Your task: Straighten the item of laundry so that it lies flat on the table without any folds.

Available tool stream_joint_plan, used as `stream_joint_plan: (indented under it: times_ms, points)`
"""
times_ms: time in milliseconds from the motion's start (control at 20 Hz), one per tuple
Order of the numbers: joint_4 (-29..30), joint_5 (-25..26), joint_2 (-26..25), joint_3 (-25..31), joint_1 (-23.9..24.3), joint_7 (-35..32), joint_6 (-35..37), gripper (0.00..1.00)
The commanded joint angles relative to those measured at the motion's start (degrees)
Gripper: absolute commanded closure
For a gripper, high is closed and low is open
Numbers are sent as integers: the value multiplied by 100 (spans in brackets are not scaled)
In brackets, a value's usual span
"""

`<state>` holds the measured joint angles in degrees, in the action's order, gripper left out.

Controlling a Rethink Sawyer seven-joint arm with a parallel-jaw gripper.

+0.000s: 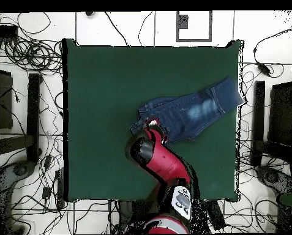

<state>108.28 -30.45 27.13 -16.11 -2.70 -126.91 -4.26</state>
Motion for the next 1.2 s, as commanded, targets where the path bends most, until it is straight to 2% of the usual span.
stream_joint_plan:
  times_ms: [50,550,1200]
  points:
    - [515,183,-323,902,-6,-1307,-396,0]
    - [426,87,-514,981,-36,-1352,-645,0]
    - [369,5,-533,965,-53,-1287,-605,0]
